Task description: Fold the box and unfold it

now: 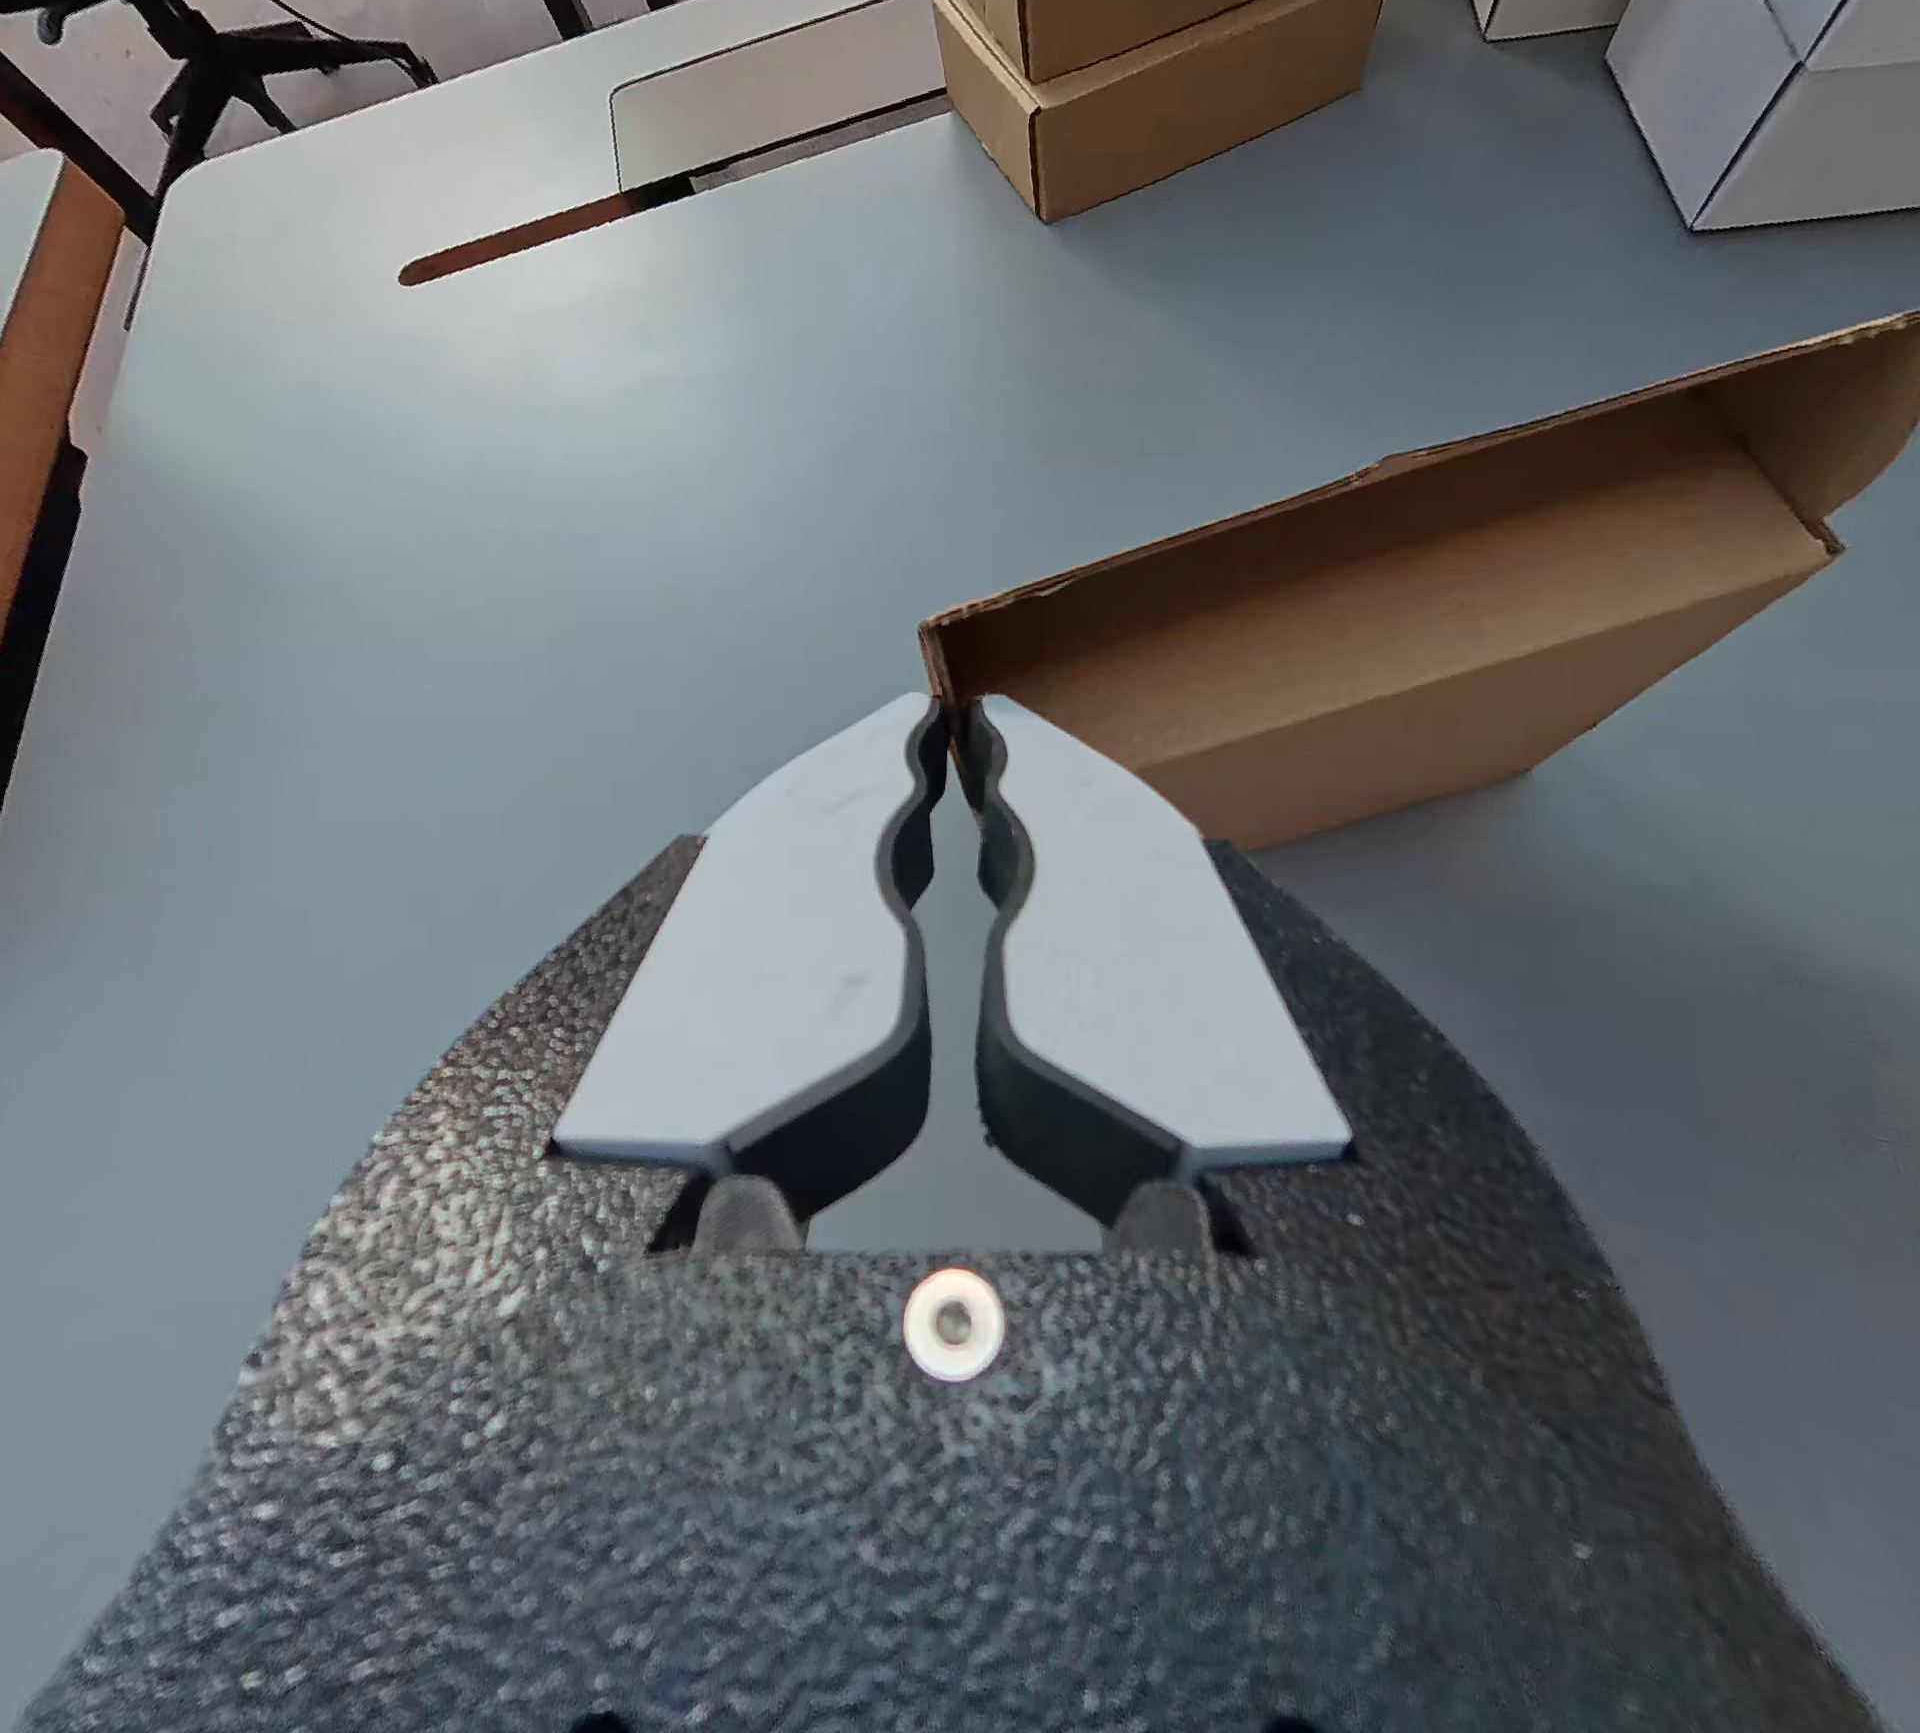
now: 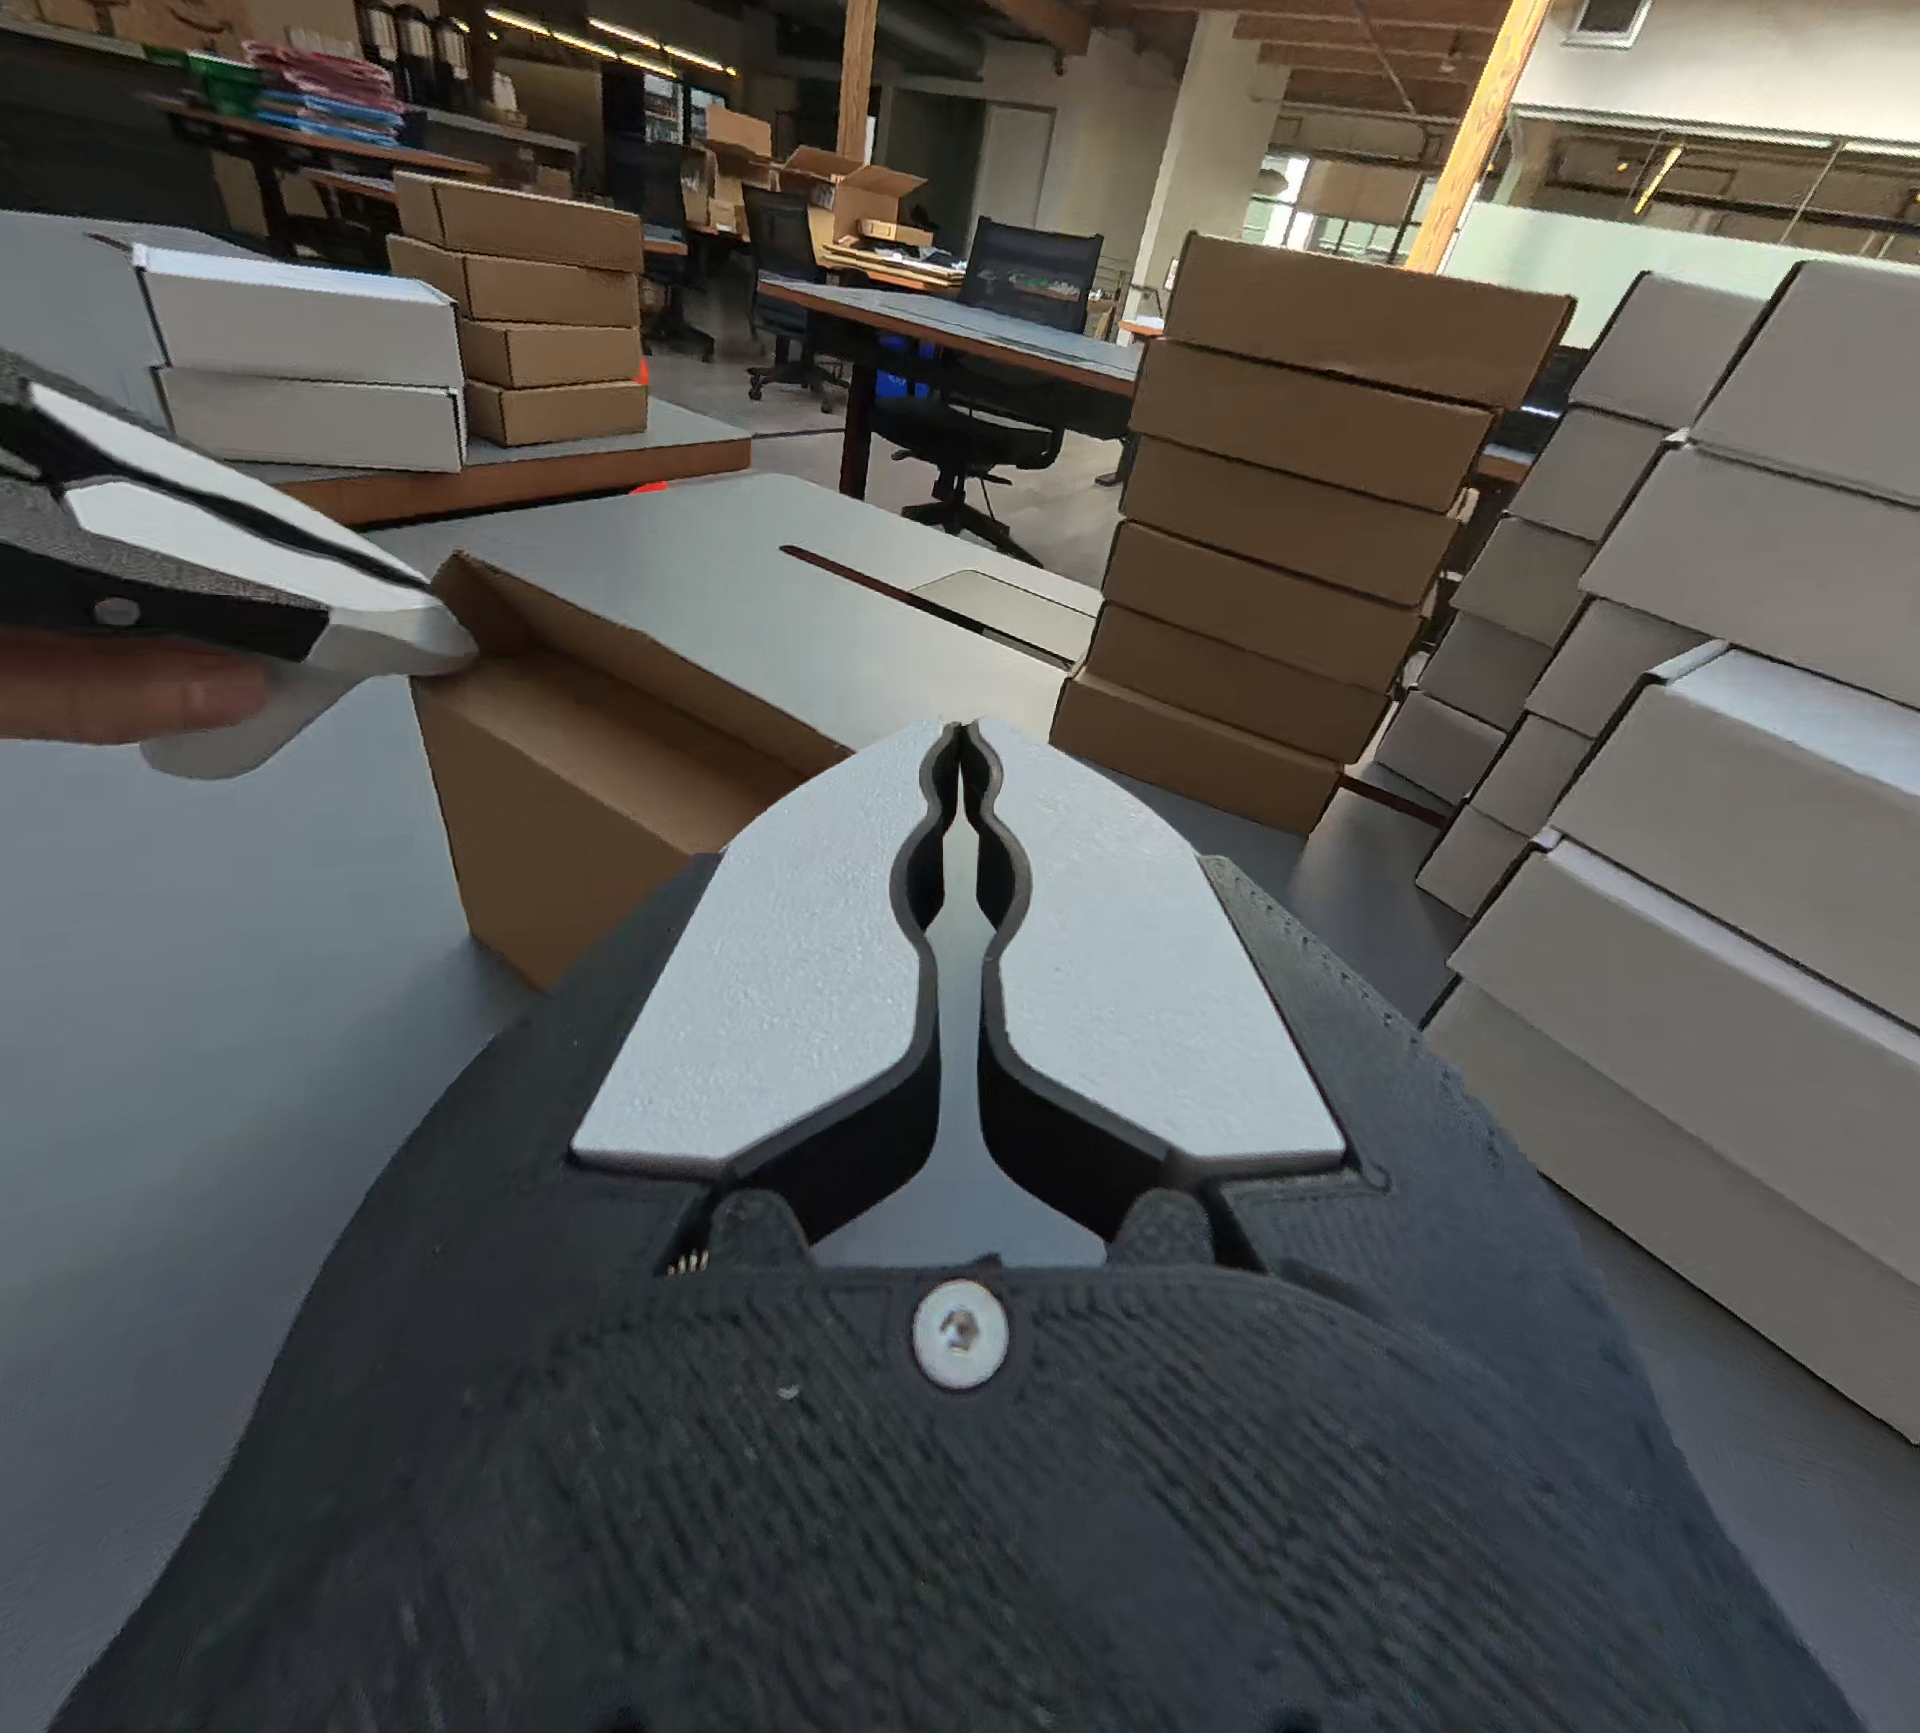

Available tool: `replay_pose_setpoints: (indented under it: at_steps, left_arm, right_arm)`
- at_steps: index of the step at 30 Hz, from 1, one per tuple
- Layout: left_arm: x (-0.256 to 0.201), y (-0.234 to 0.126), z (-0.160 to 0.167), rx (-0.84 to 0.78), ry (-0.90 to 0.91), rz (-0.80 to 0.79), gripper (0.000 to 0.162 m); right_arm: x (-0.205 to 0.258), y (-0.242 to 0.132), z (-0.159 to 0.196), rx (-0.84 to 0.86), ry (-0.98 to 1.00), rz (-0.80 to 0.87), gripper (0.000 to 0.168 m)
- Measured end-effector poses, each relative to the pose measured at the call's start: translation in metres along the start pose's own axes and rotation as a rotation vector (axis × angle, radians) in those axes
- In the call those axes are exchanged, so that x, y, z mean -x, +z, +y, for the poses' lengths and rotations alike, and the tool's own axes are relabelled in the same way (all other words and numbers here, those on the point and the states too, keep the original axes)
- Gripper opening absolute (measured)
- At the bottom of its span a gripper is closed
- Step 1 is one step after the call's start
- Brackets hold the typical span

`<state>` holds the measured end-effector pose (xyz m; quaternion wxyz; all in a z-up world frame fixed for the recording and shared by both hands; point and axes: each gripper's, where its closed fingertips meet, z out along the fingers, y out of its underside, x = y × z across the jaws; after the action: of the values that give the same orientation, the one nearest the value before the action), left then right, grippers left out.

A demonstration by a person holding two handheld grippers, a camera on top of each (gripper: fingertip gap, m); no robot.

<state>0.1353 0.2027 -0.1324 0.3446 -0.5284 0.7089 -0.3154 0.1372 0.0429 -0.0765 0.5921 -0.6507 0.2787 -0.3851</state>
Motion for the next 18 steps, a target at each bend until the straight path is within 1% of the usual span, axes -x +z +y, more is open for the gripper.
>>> replay_pose_setpoints:
  at_steps: [2,5,9,12,15,18]
  left_arm:
    - [0.0,0.001,0.0,-0.004,0.006,-0.002,0.003]
    - [0.0,0.001,-0.001,-0.013,0.001,0.017,0.003]
    - [-0.001,0.001,-0.001,-0.022,0.02,0.033,0.003]
    - [-0.001,0.001,-0.001,-0.021,0.035,0.038,0.003]
    - [-0.001,0.001,-0.001,-0.029,0.049,0.041,0.003]
    - [-0.001,0.003,-0.002,-0.072,0.085,0.043,0.004]
  right_arm:
    - [-0.007,0.01,-0.004,0.059,-0.029,-0.007,0.0]
    - [-0.002,0.026,-0.007,0.092,-0.094,-0.063,0.0]
    - [0.004,0.04,0.009,0.213,-0.358,-0.082,0.0]
    - [0.004,0.042,0.014,0.264,-0.542,-0.066,0.0]
    - [0.008,0.039,0.017,0.31,-0.621,-0.102,0.0]
    - [0.013,0.036,0.026,0.371,-0.684,-0.136,0.0]
